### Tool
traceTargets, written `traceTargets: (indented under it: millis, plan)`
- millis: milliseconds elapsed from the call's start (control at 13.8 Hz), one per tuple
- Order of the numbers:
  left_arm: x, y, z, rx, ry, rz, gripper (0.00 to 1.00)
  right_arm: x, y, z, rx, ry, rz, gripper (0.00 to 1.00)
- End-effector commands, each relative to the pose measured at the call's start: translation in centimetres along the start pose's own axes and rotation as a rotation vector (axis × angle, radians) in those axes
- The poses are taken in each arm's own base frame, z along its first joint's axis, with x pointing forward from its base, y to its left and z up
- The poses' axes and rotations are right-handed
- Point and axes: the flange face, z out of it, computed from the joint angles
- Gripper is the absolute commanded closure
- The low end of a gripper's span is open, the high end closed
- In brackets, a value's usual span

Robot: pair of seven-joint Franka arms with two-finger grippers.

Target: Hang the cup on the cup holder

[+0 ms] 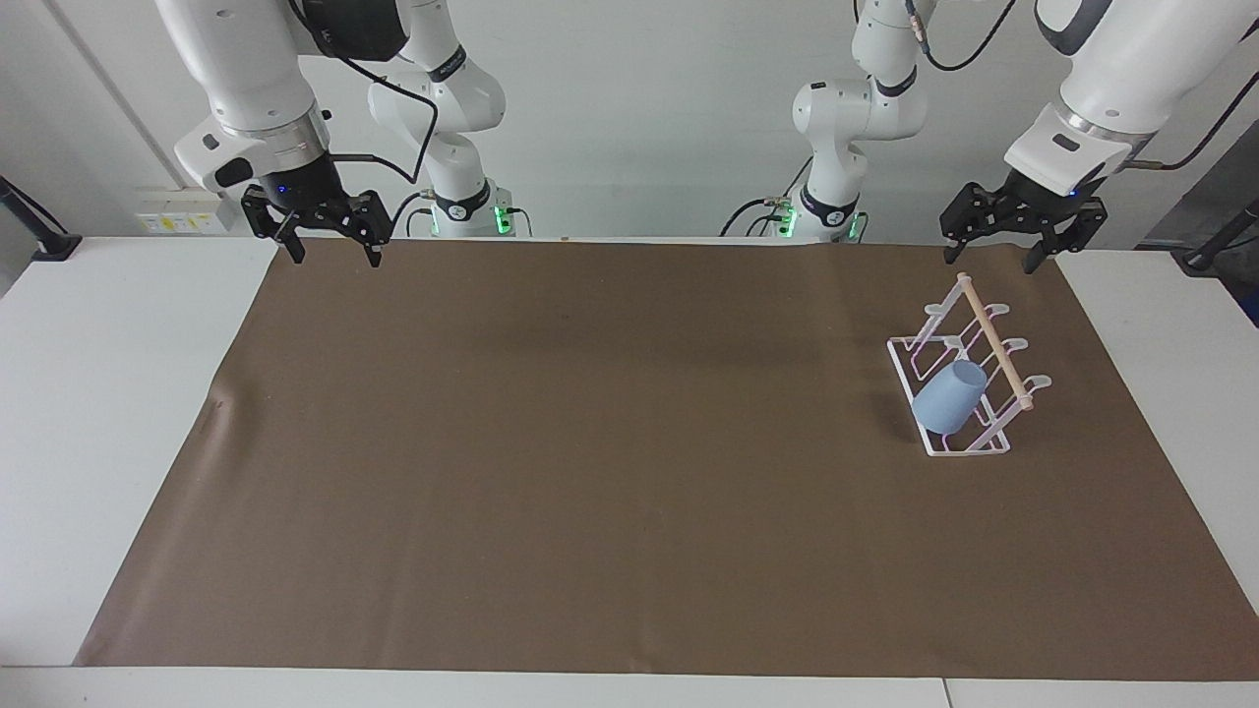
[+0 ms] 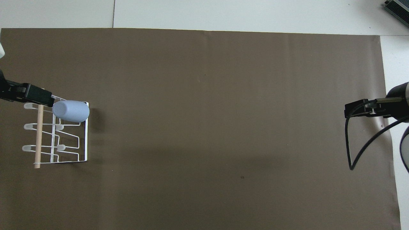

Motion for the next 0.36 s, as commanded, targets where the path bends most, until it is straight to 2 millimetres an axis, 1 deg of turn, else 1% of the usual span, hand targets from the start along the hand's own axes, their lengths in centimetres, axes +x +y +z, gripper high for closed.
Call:
traceTargets:
  millis: [0,289]
  plan:
    - [-0.08,0.31,-0.30,0.026,0.006,0.015,0.00,-0.04,0.07,-0.30,-0.016,-0.009,-0.012,0.00]
    - [-0.30,0.08,-0.30,0.039,0.000,0.010,0.00,-0.05,-0.20,-0.38,-0.005,-0.007,-0.012,0.00]
